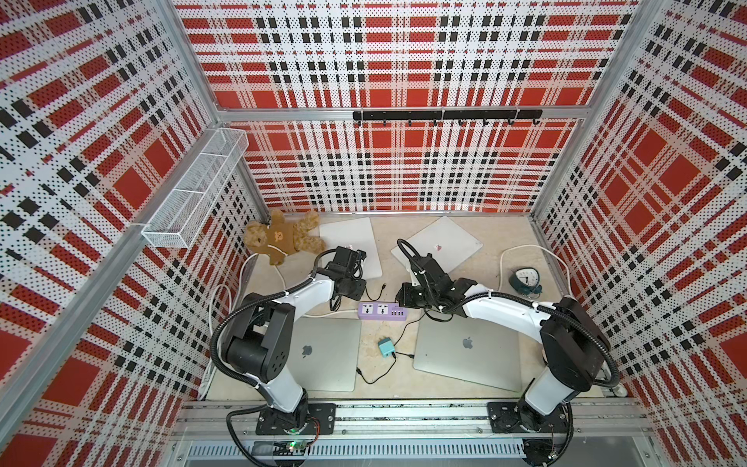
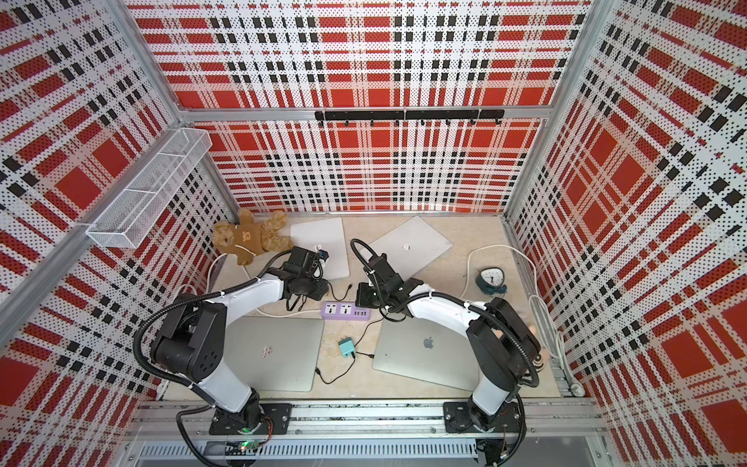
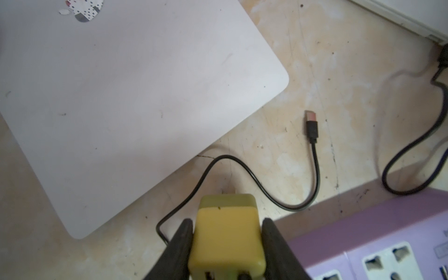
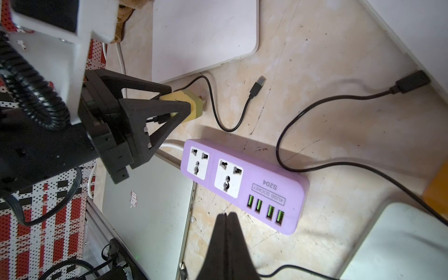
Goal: Unplug the laptop charger
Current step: Place the plug at the center of the board.
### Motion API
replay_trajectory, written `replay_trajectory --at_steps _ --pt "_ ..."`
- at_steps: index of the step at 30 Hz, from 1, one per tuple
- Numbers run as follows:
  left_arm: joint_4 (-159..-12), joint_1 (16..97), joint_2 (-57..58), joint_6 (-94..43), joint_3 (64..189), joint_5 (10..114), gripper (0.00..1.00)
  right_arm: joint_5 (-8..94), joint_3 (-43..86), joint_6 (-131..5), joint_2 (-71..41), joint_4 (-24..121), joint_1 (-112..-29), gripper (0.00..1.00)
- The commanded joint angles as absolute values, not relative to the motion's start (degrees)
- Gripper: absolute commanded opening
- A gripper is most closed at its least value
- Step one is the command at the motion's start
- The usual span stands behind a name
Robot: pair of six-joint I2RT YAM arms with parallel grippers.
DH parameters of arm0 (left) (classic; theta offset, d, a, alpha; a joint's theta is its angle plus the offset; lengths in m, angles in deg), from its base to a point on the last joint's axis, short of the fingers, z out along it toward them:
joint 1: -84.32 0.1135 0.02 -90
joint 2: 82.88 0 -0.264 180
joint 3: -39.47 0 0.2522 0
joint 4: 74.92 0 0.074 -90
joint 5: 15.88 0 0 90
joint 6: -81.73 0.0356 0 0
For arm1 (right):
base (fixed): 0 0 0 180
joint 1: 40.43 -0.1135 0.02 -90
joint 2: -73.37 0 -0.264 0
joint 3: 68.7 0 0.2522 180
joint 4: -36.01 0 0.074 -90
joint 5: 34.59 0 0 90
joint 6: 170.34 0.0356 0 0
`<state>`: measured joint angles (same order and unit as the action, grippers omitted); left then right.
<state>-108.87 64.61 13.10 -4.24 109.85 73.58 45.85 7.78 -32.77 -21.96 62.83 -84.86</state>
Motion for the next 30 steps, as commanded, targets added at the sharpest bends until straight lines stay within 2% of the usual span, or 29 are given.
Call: replay_trajectory --at_steps 1,8,11,24,30 --pt "-112.1 64.9 15.1 -5.8 107.1 74.9 0.3 46.6 7.4 -33.2 -20.2 62.8 -84.6 0.02" --pt "-110.5 65.2 14.0 -6.7 107.0 75.2 0.3 47.0 6.2 -32.9 -19.1 62.3 -84.6 0.02" --pt "-110.8 65.2 14.4 -6.8 107.0 75.2 0.36 46.4 6.6 -33.1 -19.5 62.9 -84.5 0.02" --pt "-111.0 66.1 13.5 -7.2 107.4 76.3 0.4 46.8 6.7 -33.1 -19.1 63.1 -84.5 0.02" --pt "-111.4 66.2 14.3 -8.0 107.5 77.7 0.45 46.9 6.8 -33.1 -19.0 63.4 -84.5 0.02"
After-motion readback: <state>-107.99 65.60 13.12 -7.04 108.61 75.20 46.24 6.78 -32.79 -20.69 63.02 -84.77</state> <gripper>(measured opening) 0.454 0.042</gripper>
